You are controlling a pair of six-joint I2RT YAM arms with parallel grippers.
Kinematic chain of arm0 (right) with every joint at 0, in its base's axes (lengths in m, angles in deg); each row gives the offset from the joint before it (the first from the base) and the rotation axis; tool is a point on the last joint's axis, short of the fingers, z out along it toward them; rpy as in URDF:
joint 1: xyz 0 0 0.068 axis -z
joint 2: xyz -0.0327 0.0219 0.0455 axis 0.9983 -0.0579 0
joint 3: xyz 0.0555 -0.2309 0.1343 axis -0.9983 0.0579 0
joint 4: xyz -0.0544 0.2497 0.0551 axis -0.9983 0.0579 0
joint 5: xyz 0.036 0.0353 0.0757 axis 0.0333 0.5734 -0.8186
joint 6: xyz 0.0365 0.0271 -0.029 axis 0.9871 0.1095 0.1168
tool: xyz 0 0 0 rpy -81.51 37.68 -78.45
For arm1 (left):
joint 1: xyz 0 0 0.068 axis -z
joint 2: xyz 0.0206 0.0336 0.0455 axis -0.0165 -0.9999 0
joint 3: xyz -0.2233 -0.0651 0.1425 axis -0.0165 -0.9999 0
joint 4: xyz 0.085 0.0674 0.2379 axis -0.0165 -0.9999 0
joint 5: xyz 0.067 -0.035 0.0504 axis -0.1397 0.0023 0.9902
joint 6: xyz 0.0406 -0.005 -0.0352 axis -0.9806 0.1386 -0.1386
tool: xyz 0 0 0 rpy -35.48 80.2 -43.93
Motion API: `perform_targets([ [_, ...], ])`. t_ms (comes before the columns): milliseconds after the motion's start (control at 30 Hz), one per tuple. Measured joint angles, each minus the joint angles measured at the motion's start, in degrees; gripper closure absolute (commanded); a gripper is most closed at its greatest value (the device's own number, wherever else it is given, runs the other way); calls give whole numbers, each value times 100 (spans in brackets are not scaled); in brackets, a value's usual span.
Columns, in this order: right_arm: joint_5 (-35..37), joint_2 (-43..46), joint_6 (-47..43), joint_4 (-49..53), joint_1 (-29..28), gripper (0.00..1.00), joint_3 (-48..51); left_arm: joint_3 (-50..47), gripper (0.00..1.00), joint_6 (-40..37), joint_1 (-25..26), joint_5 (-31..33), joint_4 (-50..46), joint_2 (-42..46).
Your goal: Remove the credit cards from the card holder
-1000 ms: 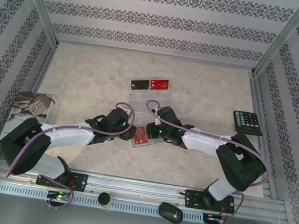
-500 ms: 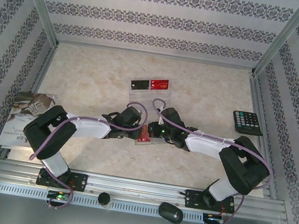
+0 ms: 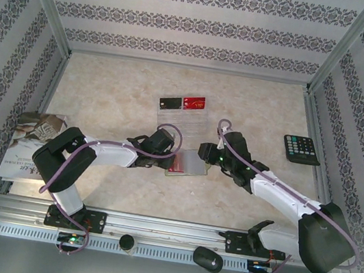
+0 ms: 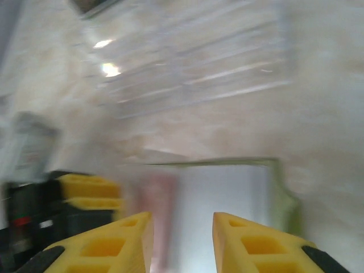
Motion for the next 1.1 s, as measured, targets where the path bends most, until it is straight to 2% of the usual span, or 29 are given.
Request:
perform_targets([
  [100, -612, -459, -107, -138, -245, 68, -426, 0, 65, -17, 0, -17, 2, 0],
  [200, -774, -796, -118, -251, -446, 68, -538, 9, 63, -22, 0, -42, 0, 0],
  [333, -695, -717, -33, -258, -260, 68, -282, 59, 61, -44, 7, -81, -118, 35],
  [667, -57, 179, 125, 142, 269, 69, 369, 748, 60, -256, 267, -168, -616, -7],
  [833, 225, 35, 66, 424, 525, 79, 459, 1143, 60, -297, 387, -210, -667, -205],
  [967, 323, -328, 35, 431, 566, 88, 560, 1633, 60, -306, 466, -337, -719, -710],
  [1100, 323, -623, 37, 380, 566, 91, 697, 2186, 61, -369, 684, -452, -789, -1300],
])
